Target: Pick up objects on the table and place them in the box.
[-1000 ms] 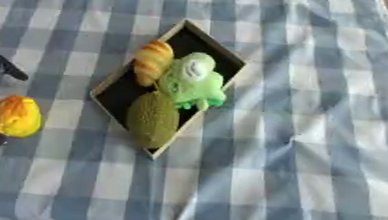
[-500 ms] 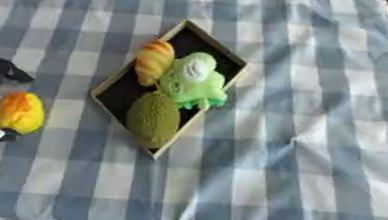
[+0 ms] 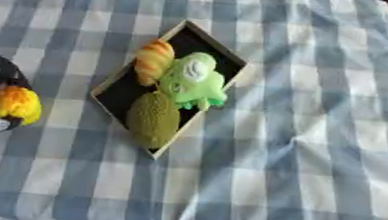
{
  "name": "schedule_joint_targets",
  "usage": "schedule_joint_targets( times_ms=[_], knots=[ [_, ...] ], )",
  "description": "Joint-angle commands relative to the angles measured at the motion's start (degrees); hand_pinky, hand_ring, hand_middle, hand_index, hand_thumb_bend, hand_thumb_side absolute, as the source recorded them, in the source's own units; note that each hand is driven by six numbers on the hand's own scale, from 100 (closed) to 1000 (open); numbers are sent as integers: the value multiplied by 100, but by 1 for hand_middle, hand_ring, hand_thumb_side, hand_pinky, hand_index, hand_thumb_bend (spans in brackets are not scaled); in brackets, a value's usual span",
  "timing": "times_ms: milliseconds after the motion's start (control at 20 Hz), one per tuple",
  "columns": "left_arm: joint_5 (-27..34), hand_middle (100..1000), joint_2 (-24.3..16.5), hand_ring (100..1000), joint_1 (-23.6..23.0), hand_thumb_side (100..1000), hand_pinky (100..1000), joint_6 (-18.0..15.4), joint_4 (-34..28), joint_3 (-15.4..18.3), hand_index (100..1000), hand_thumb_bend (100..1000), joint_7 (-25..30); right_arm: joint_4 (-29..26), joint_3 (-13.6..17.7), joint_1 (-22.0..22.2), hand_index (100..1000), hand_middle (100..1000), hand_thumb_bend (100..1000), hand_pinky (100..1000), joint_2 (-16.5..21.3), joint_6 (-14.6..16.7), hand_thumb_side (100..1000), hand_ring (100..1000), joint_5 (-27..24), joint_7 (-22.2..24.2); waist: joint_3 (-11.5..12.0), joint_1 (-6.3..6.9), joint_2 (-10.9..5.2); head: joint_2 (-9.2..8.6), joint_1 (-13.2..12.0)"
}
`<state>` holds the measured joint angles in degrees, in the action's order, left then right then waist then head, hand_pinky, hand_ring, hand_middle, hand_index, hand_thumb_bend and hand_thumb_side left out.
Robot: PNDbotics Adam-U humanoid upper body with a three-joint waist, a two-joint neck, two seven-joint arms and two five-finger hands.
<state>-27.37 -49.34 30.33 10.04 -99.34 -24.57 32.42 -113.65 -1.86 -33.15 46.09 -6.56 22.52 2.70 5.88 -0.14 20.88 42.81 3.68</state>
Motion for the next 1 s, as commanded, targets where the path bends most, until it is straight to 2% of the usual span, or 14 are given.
schedule_joint_targets(
  times_ms=[50,250,450,700,1000],
  knots=[
    [-24,581,-127,691,108,100,759,-42,-305,142,694,236,-50,-95,113,-16,796,767,100,887,110,-4,512,862,-38,-39,4,100,-91,-3,0],
    [250,583,-148,689,393,100,756,-86,-1235,372,696,194,-158,-95,160,-9,796,766,100,888,140,-2,494,861,-39,-77,22,109,-106,26,24],
    [618,587,156,695,1195,100,759,-197,-1508,373,702,185,-154,-95,199,-74,795,765,100,888,145,7,477,860,-50,-113,44,127,-150,72,25],
    [805,589,692,699,1955,118,759,-37,-1261,104,706,197,290,-95,166,-141,794,766,100,888,124,-1,484,860,-77,-77,13,140,-175,101,8],
    [768,589,1214,700,2470,131,757,-211,-538,-122,706,209,439,-95,153,-167,793,765,100,887,79,-45,501,860,-99,-49,-4,168,-154,49,12]
  ],
)
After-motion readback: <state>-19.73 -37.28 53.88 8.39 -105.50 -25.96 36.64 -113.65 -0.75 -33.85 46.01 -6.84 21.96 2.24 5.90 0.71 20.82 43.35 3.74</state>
